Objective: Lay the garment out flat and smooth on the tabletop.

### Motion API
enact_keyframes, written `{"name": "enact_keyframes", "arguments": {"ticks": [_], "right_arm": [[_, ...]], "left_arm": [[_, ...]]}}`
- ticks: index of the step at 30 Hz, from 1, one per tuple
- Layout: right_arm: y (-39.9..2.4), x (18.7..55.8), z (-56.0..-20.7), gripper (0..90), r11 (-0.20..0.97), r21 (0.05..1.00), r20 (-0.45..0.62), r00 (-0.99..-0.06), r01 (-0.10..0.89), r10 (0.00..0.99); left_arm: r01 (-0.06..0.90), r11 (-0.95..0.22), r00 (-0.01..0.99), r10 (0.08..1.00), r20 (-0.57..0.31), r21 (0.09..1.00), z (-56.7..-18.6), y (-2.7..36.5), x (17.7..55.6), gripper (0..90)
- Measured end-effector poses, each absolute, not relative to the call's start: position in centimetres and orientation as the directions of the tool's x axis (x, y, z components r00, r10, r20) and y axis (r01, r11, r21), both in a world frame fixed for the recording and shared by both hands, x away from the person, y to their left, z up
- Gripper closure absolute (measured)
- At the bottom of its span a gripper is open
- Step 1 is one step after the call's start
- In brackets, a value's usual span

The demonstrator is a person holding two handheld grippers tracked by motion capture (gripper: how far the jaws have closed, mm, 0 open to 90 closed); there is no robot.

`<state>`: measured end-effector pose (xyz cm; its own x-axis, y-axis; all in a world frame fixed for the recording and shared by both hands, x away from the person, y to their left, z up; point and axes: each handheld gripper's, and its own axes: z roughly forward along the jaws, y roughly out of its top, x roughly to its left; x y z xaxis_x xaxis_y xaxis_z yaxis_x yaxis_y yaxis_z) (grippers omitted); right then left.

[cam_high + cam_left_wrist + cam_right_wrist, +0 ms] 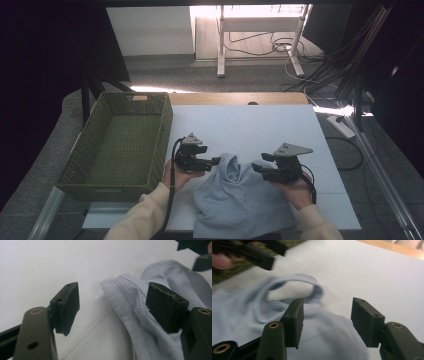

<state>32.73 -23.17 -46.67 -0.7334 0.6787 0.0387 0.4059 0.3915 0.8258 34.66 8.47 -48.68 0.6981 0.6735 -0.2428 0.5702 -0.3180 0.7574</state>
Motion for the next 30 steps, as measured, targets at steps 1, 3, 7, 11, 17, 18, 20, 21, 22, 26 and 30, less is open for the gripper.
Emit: {"name": "enact_keyframes", "arguments": {"ticks": [1, 3, 7, 11, 17, 18, 20, 21, 22, 26, 30], "right_arm": [[-23.3, 33.0, -46.8, 43.9, 0.393, 0.821, 0.036, -0.726, 0.413, 0.687], [-23.4, 33.6, -46.9, 43.8, 0.383, 0.82, 0.04, -0.709, 0.426, 0.704], [-23.2, 34.8, -47.0, 42.9, 0.375, 0.812, 0.045, -0.689, 0.447, 0.723], [-22.8, 35.9, -47.2, 42.4, 0.377, 0.807, 0.043, -0.682, 0.454, 0.73], [-22.4, 37.6, -47.5, 41.8, 0.381, 0.797, 0.046, -0.676, 0.468, 0.735], [-22.4, 37.8, -47.6, 41.8, 0.381, 0.795, 0.048, -0.676, 0.471, 0.735], [-22.3, 38.3, -47.9, 41.6, 0.382, 0.786, 0.061, -0.675, 0.487, 0.736], [-22.3, 38.5, -48.1, 41.2, 0.384, 0.779, 0.069, -0.676, 0.496, 0.734], [-22.2, 38.7, -48.3, 41.0, 0.39, 0.77, 0.075, -0.679, 0.506, 0.731], [-21.7, 38.9, -49.1, 40.5, 0.436, 0.733, 0.065, -0.692, 0.522, 0.719], [-21.2, 39.1, -50.0, 38.4, 0.479, 0.684, 0.07, -0.702, 0.551, 0.709]], "left_arm": [[0.572, -0.316, 0.696, 0.675, -0.243, 0.757, -48.8, 8.4, 34.7, 27.8], [0.572, -0.324, 0.698, 0.674, -0.24, 0.754, -48.9, 8.1, 35.0, 27.8], [0.57, -0.341, 0.707, 0.667, -0.235, 0.748, -49.2, 7.7, 35.4, 28.0], [0.575, -0.345, 0.711, 0.658, -0.246, 0.742, -49.4, 7.3, 35.9, 28.0], [0.591, -0.362, 0.72, 0.64, -0.268, 0.721, -49.9, 6.8, 36.1, 27.7], [0.592, -0.367, 0.721, 0.639, -0.269, 0.718, -50.0, 6.7, 36.1, 27.7], [0.597, -0.384, 0.73, 0.625, -0.278, 0.705, -50.2, 6.5, 36.1, 27.8], [0.598, -0.392, 0.733, 0.621, -0.279, 0.699, -50.3, 6.4, 36.1, 27.9], [0.598, -0.399, 0.735, 0.619, -0.277, 0.696, -50.4, 6.3, 36.1, 27.9], [0.604, -0.419, 0.74, 0.61, -0.282, 0.678, -50.9, 5.8, 36.1, 28.6], [0.598, -0.441, 0.751, 0.601, -0.275, 0.67, -51.2, 5.4, 36.0, 31.2]]}}
